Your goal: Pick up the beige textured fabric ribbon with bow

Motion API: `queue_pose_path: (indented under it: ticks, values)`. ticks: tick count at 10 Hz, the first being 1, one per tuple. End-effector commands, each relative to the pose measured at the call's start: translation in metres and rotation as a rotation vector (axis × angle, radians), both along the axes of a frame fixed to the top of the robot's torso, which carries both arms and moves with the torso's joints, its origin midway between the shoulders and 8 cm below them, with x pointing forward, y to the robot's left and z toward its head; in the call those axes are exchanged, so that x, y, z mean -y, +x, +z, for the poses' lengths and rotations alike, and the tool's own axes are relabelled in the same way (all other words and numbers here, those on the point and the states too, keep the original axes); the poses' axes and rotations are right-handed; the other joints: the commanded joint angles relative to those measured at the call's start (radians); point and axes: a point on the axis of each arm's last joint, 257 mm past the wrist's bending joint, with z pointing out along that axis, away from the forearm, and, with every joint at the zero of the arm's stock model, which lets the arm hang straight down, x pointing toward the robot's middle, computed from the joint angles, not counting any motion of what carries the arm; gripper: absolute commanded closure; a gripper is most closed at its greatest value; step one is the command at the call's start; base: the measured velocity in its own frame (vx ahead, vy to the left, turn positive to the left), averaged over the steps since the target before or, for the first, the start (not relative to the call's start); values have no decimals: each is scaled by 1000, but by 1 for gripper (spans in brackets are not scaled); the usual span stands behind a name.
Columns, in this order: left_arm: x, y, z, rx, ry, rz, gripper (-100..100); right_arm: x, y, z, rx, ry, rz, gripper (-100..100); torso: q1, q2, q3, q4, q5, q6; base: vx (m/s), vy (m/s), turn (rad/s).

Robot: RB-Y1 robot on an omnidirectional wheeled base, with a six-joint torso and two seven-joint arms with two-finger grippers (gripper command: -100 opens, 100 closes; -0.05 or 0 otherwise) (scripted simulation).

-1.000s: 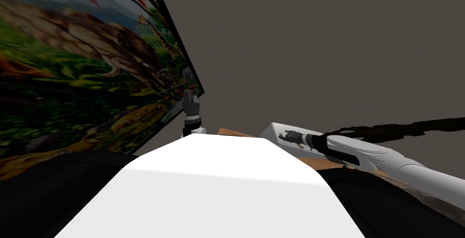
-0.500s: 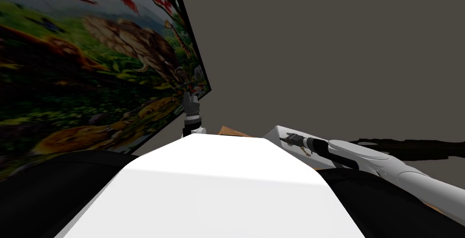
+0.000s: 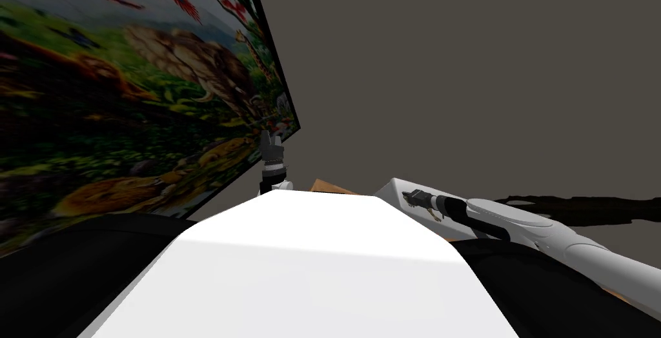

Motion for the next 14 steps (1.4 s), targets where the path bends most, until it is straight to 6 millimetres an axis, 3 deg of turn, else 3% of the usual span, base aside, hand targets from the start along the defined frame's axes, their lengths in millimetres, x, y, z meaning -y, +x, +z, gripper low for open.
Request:
queue_pose_path:
  ticks: [1, 2, 5, 7, 10, 14]
  values:
    - [0, 0, 0, 0, 0, 0, 0, 0, 0, 0, 0, 0, 0, 0, 0, 0, 0, 0, 0, 0, 0, 0, 0]
    - [0, 0, 0, 0, 0, 0, 0, -8, 28, 15, 45, -15, 44, -100, 0, 0, 0, 0, 0, 0, -63, -43, -177]
    - [0, 0, 0, 0, 0, 0, 0, -22, 63, 37, 102, -41, 120, -100, -5, 5, 3, 1, -1, 0, -72, -85, -120]
    - [0, 0, 0, 0, 0, 0, 0, -22, 63, 37, 102, -41, 120, -100, -5, 4, 3, 1, -1, 0, -39, -50, -16]
    - [0, 0, 0, 0, 0, 0, 0, -37, 90, 57, 141, -83, 218, -100, -2, 3, 2, 1, -1, 0, -54, -54, -81]
    - [0, 0, 0, 0, 0, 0, 0, -57, 45, 34, 42, -44, 309, -100, -9, 2, 1, 1, -2, 0, -47, -144, 109]
